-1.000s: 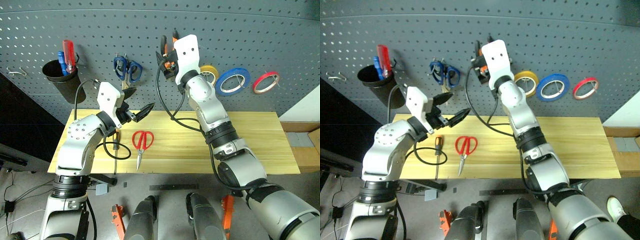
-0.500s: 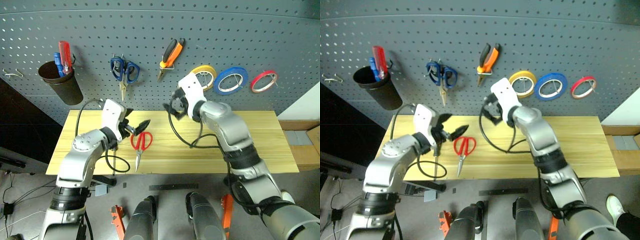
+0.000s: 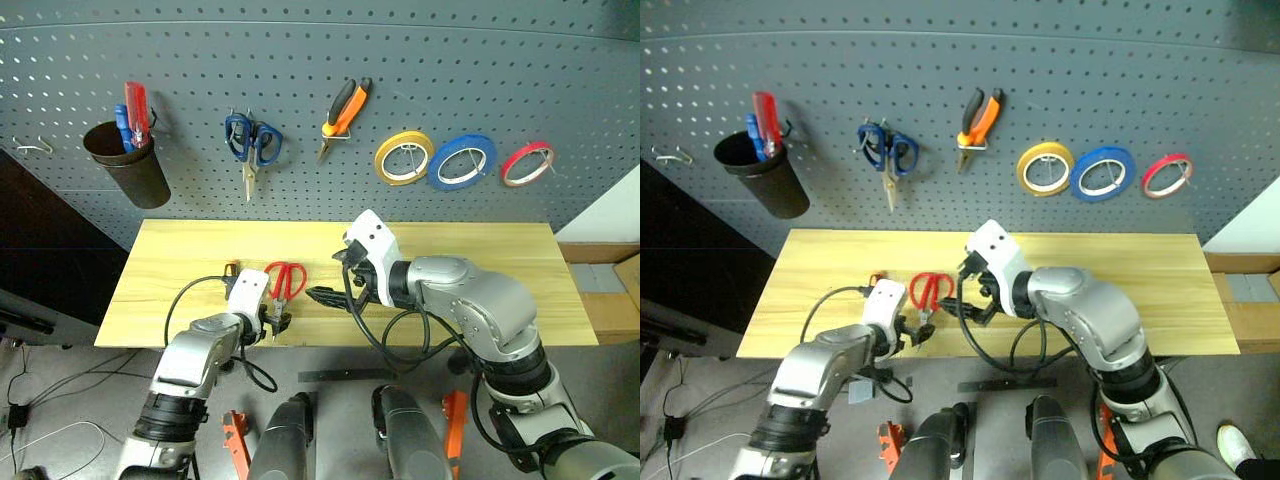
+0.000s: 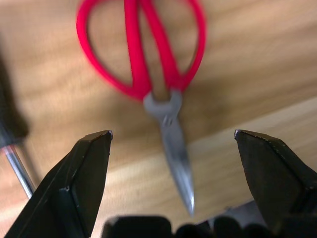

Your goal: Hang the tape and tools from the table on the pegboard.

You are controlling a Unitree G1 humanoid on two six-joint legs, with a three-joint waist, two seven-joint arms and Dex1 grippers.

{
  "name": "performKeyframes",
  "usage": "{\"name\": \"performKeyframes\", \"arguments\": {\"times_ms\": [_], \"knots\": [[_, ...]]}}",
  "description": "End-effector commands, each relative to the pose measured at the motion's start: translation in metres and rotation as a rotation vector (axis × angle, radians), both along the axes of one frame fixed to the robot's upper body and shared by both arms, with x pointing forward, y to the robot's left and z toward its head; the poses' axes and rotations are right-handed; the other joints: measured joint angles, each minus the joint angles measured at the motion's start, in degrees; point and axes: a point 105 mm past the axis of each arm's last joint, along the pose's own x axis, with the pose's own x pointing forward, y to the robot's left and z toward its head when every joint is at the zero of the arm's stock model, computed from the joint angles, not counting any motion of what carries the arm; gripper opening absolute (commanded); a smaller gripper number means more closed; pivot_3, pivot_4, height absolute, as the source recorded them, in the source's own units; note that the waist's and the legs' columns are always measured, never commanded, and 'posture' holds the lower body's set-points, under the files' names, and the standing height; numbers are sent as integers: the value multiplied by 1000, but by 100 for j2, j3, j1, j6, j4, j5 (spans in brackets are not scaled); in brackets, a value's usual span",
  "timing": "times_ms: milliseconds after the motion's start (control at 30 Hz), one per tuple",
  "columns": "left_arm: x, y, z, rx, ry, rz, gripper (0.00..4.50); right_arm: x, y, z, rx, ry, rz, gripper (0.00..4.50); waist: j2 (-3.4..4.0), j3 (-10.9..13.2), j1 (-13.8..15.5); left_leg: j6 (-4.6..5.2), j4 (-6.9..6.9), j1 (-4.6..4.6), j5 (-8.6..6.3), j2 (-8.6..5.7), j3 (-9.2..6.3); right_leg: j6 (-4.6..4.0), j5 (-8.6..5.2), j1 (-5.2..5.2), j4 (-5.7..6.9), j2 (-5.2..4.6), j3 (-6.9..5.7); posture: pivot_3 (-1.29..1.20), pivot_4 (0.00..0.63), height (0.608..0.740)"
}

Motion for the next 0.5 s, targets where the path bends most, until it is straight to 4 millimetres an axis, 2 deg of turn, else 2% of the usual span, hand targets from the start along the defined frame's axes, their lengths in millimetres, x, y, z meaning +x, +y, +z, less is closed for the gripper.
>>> {"name": "performKeyframes", "arguments": {"times_ms": [33, 200, 233, 333, 500], "knots": [[11, -1, -6, 35, -2, 27, 4262, -9, 5, 8, 18, -29, 39, 4454, -2, -2, 2, 0, 0, 0, 0, -1, -1, 0, 0, 0, 0, -1, 0, -132, 264, 740], [23, -9, -15, 3, 17, 73, 4262, -8, 3, 8, 11, -27, 31, 4454, -4, -12, 3, 0, -1, 1, 0, -3, 2, 0, 0, 3, -2, -5, 0, -144, 264, 740], [24, -9, -16, -3, 16, 79, 4088, -8, 2, 8, 10, -27, 29, 4484, -3, -17, 3, 0, -1, 1, 0, -3, 2, 0, 0, 3, -3, -5, -1, -153, 265, 740], [26, -9, -14, 3, -7, 87, 3364, -7, 0, 9, 8, -25, 22, 4500, -3, -19, -1, 0, -2, 2, 0, -2, 2, 0, 0, 4, -2, -5, -1, -160, 266, 740], [26, -8, -12, -7, -38, 82, 1611, -5, -6, 11, 16, -13, 6, 4500, -3, -19, -2, 0, -1, 2, 0, -3, 2, 0, 0, 5, -4, -6, 0, -165, 264, 740]]}}
